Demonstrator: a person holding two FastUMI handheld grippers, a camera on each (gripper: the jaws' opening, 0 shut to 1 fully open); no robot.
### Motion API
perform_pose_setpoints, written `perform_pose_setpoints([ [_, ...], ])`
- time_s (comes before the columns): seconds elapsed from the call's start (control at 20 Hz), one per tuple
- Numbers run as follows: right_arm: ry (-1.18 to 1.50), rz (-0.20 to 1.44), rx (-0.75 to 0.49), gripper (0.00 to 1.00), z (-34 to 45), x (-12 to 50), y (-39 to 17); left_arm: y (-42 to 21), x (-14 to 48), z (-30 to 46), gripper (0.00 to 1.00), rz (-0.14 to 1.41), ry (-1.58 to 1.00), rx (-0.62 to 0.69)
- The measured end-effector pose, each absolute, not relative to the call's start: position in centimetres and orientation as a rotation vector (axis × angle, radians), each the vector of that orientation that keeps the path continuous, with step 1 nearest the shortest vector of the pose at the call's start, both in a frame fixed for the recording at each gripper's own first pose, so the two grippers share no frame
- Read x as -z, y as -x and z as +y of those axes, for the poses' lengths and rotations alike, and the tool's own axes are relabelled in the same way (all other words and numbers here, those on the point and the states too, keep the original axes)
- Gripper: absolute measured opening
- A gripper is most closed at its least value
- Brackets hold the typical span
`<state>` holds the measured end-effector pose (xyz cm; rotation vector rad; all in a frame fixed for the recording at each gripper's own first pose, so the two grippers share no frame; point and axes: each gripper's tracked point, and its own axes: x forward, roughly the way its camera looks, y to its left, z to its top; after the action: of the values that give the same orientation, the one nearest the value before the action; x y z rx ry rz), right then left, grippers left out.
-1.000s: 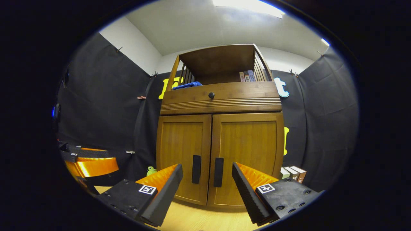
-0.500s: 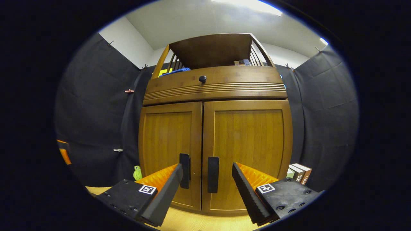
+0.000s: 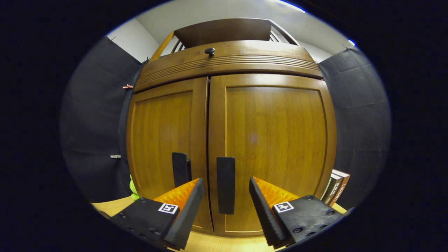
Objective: Open the right door of the double-door shoe cabinet with the right hand, and open the left door with the left hand.
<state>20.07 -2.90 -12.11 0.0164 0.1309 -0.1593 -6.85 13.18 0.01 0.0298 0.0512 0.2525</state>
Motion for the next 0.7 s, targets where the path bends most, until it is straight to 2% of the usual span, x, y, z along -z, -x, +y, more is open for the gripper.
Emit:
perform_pose_setpoints([
  [0.1,-0.015,0.128,0.163,0.77,-2.9,12.5,-20.9,6.9,0.0,13.8,0.96,0.053,-0.024,-0.268],
  [0.15,-0.003,0.126,0.179,0.71,-3.2,12.8,-21.3,6.7,0.2,14.4,0.96,0.054,-0.019,-0.274],
  [0.2,0.010,0.124,0.184,0.71,-3.2,12.9,-21.7,6.7,0.3,14.8,0.95,0.055,-0.017,-0.279],
  [0.35,0.032,0.138,0.195,0.57,-3.0,14.0,-22.8,7.0,0.5,15.6,0.95,0.057,-0.023,-0.297],
  [0.45,0.048,0.142,0.236,0.56,-3.3,13.8,-22.9,7.2,0.4,15.9,0.95,0.054,-0.025,-0.302],
  [0.5,0.045,0.137,0.237,0.52,-3.1,14.2,-23.0,7.4,0.4,16.1,0.95,0.053,-0.023,-0.304],
  [0.55,0.049,0.135,0.246,0.39,-3.3,14.3,-23.0,7.5,0.4,16.3,0.95,0.050,-0.021,-0.308],
  [0.6,0.055,0.133,0.252,0.43,-3.4,14.4,-23.2,7.7,0.3,16.6,0.95,0.047,-0.021,-0.313],
  [0.7,0.051,0.130,0.261,0.33,-3.5,14.4,-23.4,8.0,0.2,16.9,0.96,0.040,-0.017,-0.322],
])
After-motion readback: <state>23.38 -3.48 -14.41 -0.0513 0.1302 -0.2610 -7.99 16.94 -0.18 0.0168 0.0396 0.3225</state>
